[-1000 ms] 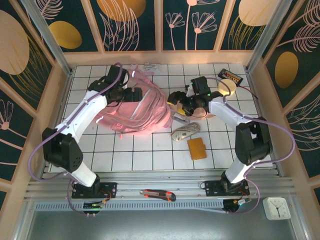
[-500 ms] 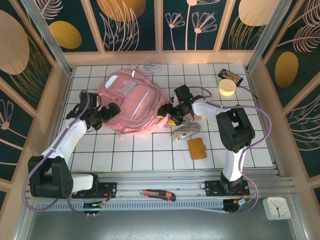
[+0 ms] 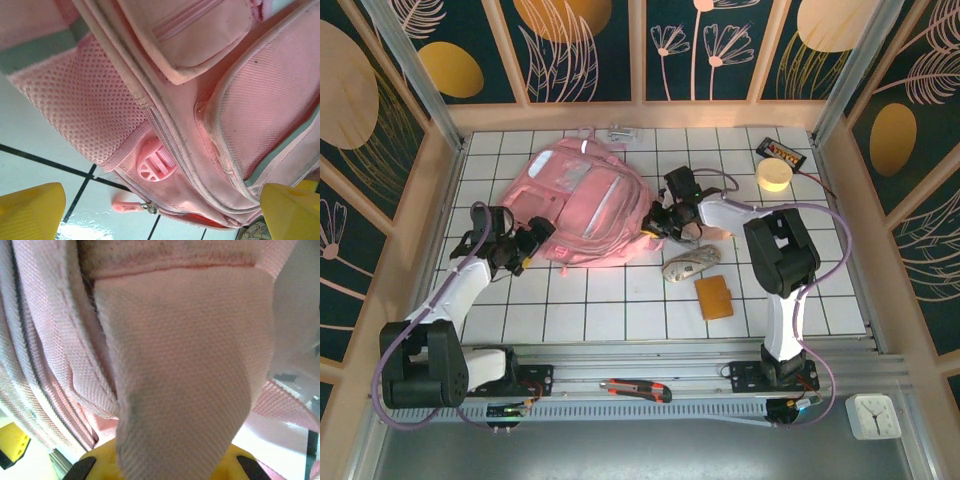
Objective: Pack the student bag
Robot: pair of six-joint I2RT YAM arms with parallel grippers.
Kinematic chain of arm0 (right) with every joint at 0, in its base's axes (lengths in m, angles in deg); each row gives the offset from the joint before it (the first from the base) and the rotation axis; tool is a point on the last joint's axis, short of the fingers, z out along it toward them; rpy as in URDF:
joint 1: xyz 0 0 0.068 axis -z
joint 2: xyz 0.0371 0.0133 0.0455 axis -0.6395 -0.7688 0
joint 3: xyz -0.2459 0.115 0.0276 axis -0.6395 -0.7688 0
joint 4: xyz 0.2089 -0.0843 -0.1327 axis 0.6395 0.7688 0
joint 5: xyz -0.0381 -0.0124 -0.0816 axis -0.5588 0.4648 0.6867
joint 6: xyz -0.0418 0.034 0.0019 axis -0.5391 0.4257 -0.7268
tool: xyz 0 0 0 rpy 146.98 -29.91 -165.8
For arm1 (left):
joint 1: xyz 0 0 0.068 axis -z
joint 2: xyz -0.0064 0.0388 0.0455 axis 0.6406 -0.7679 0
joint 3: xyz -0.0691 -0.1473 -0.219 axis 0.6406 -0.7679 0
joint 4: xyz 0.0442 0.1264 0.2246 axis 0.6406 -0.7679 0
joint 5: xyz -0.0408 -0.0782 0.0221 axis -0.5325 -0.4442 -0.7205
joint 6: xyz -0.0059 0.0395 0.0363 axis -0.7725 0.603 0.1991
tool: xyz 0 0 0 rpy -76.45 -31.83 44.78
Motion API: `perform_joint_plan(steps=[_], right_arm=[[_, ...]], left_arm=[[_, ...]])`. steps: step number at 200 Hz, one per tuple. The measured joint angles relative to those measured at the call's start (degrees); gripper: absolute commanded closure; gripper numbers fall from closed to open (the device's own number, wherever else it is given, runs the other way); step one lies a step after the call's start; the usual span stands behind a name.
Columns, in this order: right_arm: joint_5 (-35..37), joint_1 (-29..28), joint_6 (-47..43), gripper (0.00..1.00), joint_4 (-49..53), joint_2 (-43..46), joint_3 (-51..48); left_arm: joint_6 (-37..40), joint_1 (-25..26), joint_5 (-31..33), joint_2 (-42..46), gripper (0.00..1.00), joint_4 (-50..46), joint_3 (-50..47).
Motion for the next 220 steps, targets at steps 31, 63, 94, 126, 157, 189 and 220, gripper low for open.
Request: perform_joint_plan(steps=[31, 63, 94, 126, 157, 189, 220], right_arm=[[0.28, 2.19, -2.16, 1.0, 2.16, -0.13, 5.25], [-2.14, 6.45, -3.26, 1.0, 2.38, -3.87, 11.08], [-3.08, 9.73, -3.67, 0.97, 2.62, -12.37, 19.52], [-1.57, 10.91, -5.66, 0.43, 4.59, -17.29, 27.04], [6.29, 11.17, -10.19, 0.01, 4.57, -14.27, 28.55], [16.96, 11.21, -13.62, 0.01, -1.86, 1.75, 12.94], [9.07, 15.19, -9.05, 0.3, -11.32, 14.43, 0.59]], left_arm=[[1.14, -0.09, 0.48, 0.02, 0.01, -0.13, 1.53], [-0.39, -0.09, -1.09, 0.02, 0.01, 0.57, 1.51], [-1.92, -0.09, -3.54, 0.02, 0.01, 2.03, 1.11], [-2.67, -0.09, -5.05, 0.07, 0.01, 2.47, 0.04], [-4.11, -0.09, -6.19, 0.39, 0.02, 4.2, -1.75], [-6.51, -0.09, -7.08, 0.39, 0.02, 6.95, -5.03], [-11.17, -0.09, -8.07, 0.0, 0.09, 13.27, -9.81]])
